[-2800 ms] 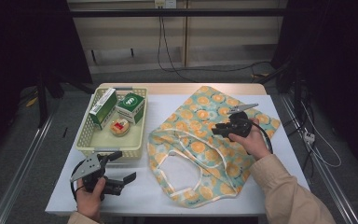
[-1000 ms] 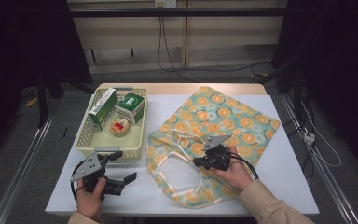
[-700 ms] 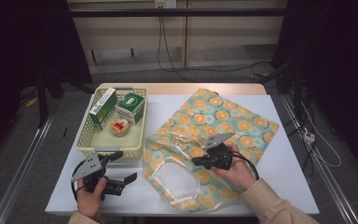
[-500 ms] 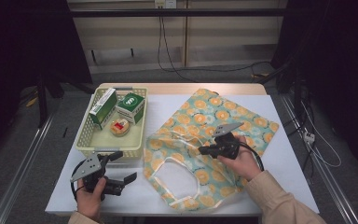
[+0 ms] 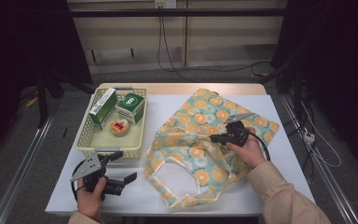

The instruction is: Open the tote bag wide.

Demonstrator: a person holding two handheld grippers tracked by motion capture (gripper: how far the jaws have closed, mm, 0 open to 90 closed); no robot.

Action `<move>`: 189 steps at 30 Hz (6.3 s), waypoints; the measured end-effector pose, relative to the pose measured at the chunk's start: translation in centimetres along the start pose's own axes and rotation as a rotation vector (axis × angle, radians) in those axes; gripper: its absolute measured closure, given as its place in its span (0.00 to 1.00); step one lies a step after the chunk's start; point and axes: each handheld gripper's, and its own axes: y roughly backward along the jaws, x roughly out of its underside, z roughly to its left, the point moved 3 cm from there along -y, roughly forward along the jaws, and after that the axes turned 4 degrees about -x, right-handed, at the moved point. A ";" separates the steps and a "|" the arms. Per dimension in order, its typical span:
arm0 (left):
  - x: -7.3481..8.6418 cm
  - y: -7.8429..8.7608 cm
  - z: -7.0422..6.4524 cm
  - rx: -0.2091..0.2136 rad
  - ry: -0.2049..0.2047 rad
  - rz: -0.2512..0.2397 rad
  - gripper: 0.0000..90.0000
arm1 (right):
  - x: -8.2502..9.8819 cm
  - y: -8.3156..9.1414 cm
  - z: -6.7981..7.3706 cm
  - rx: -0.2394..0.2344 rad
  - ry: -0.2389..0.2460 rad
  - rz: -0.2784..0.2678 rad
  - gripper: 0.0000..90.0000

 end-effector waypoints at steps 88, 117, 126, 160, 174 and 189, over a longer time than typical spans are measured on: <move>0.0 0.0 -0.1 0.009 -0.001 0.002 0.04 | 0.8 -3.8 3.0 0.020 0.105 0.060 0.59; -0.1 -0.1 -0.2 0.011 -0.002 -0.002 0.04 | 0.5 -3.6 2.3 0.039 0.105 0.080 1.00; -0.2 -0.2 -0.3 0.012 -0.002 -0.001 0.04 | -0.6 -2.2 4.8 -0.085 0.059 0.040 1.00; -0.3 -0.5 -0.4 0.027 -0.004 0.007 0.04 | -0.9 -5.8 2.3 0.066 0.151 0.069 0.69; -3.5 -2.3 -3.4 0.084 -0.006 0.038 0.04 | -3.6 -4.6 1.5 0.060 0.111 0.077 1.00; -4.0 -7.3 -8.0 0.160 -0.075 0.178 0.64 | -4.9 -3.3 1.3 0.101 0.112 0.058 1.00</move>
